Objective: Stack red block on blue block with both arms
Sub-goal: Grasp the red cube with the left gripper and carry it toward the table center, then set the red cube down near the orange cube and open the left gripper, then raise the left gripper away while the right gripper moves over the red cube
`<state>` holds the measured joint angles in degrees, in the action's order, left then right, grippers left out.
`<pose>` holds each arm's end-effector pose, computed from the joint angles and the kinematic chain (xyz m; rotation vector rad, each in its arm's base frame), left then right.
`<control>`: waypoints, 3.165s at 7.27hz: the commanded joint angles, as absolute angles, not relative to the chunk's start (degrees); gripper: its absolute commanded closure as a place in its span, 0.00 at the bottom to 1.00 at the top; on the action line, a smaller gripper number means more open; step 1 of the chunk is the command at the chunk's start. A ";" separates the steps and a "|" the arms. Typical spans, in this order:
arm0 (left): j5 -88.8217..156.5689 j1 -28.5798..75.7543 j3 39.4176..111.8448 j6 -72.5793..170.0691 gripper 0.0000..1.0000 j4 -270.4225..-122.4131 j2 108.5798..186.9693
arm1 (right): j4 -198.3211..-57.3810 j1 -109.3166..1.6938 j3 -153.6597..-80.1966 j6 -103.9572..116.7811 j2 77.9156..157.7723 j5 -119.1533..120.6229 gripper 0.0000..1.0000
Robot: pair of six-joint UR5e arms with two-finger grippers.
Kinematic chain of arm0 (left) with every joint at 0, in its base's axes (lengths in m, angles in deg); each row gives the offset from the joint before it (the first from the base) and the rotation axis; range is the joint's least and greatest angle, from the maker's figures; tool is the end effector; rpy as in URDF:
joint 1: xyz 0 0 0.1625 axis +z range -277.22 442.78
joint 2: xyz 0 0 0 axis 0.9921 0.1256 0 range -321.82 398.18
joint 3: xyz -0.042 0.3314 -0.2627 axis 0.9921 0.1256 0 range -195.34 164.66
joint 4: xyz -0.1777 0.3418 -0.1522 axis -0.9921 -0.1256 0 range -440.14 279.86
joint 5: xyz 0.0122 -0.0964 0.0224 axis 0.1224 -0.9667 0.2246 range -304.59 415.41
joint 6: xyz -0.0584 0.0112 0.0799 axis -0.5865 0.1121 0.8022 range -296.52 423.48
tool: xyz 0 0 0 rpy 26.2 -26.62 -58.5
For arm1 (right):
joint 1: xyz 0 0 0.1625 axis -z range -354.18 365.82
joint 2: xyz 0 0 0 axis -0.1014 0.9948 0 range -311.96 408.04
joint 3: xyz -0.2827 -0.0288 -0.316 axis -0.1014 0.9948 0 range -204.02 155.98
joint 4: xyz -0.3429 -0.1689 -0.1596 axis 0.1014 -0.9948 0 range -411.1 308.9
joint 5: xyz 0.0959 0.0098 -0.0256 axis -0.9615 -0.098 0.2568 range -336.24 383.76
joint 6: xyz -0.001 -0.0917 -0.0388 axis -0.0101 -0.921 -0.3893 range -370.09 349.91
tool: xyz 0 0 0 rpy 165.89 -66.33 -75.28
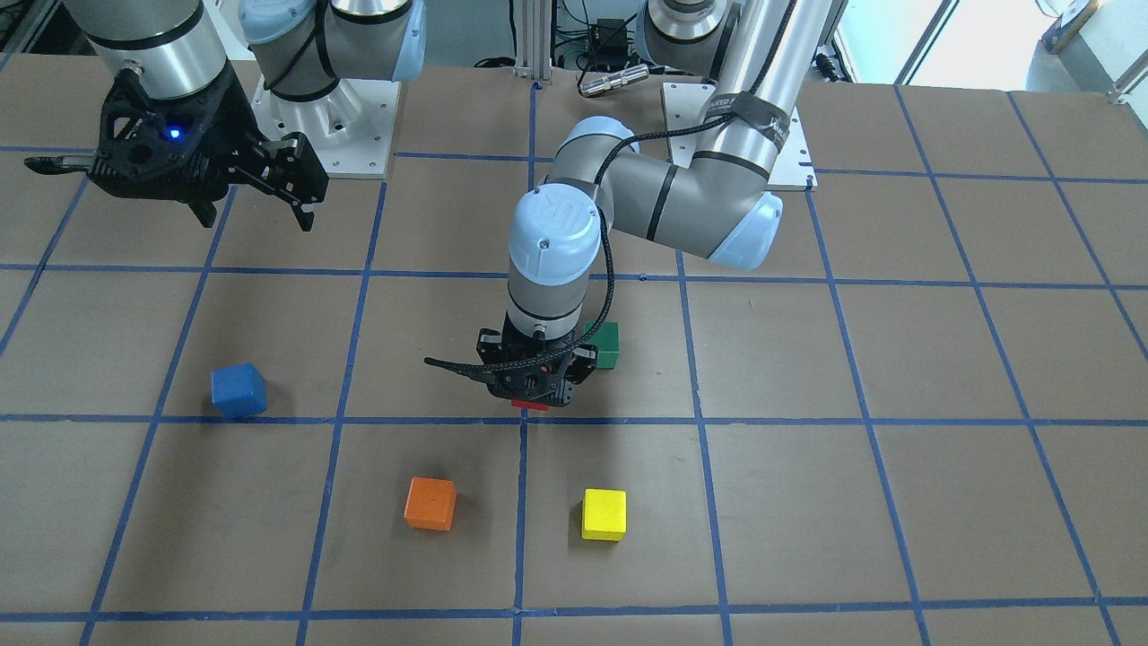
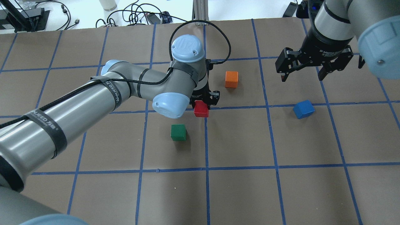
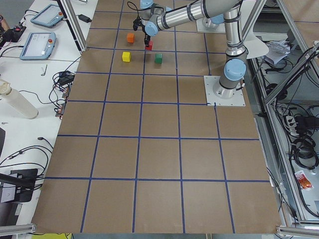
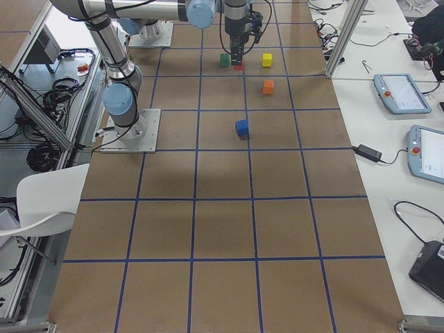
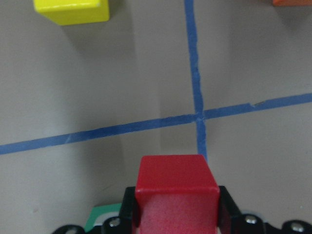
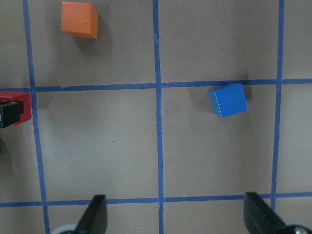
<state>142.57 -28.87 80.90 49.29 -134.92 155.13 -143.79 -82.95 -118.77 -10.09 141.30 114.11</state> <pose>-0.3588 -0.5288 0.2308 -0.2023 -3.0769 0.0286 0.1225 -0.4724 0.4792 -0.0337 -3.1349 0.0328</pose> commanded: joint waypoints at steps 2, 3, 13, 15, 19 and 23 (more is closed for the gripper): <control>143.12 -29.28 78.01 48.71 0.29 -130.51 160.77 | -143.92 -82.86 -118.77 -10.53 141.29 114.20 0.00; 143.47 -29.28 78.00 49.41 0.00 -127.37 160.53 | -144.09 -82.86 -118.77 -10.62 141.29 114.20 0.00; 143.74 -5.54 65.97 65.10 0.00 -170.32 133.79 | -143.91 -83.21 -119.20 -9.66 139.02 113.24 0.00; 143.74 -5.72 66.40 63.83 0.00 -170.75 134.34 | -144.09 -83.65 -120.00 -9.39 135.41 113.05 0.00; 146.63 -6.87 66.40 63.83 0.00 -173.67 132.74 | -153.29 -88.98 -119.82 -7.47 129.97 112.97 0.00; 146.64 -6.95 68.16 63.56 0.00 -172.95 131.35 | -161.83 -98.94 -119.56 5.52 120.65 113.05 0.00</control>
<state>146.62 -6.93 67.69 63.67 -173.34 131.64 -159.67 -97.30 -119.53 2.15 122.93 113.07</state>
